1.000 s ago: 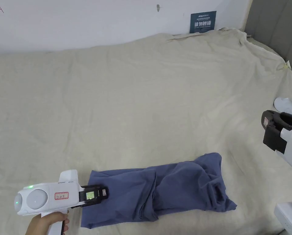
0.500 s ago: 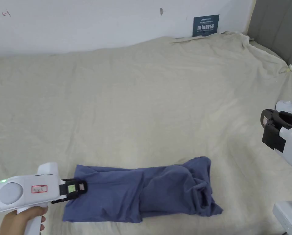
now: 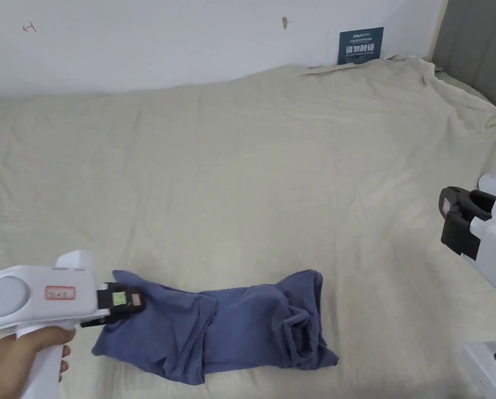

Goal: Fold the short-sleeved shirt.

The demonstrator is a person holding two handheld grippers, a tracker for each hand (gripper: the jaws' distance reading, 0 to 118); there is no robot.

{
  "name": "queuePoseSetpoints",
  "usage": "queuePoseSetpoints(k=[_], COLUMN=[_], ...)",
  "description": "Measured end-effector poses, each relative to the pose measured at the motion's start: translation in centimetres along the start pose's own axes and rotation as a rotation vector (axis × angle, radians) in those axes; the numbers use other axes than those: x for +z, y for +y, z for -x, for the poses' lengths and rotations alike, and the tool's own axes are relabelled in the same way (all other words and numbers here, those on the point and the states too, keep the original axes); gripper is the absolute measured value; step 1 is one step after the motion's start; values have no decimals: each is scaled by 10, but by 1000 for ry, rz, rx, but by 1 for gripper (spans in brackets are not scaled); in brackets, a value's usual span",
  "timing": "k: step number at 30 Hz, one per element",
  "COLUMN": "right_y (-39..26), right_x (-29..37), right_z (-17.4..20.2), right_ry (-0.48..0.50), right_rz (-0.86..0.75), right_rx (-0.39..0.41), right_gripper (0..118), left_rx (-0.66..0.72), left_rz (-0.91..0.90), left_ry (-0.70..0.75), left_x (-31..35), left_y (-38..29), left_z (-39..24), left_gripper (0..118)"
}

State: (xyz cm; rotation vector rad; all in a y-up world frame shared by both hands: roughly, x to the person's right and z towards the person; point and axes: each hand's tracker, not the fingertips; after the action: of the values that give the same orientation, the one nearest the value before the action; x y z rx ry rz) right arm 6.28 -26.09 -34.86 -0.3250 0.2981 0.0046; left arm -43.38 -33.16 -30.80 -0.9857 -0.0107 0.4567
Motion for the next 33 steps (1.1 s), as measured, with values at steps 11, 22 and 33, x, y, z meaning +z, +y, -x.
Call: queuePoseSetpoints(k=[11,22,33], right_y=[-4,-12,-9], right_x=[12,17,17], right_z=[-13,-30,-30], right_ry=[-25,-69,-71], right_rz=[-4,11,7], right_rx=[-16,-24,-27], right_gripper=[0,0,0], left_rx=[-170,-271,-218], left_rz=[158,247,135], left_ry=[-133,-34,-150], left_x=[-93,-179,-145], left_y=[4,-27,-17], left_z=[-126,-182,-188], left_gripper=[7,8,118])
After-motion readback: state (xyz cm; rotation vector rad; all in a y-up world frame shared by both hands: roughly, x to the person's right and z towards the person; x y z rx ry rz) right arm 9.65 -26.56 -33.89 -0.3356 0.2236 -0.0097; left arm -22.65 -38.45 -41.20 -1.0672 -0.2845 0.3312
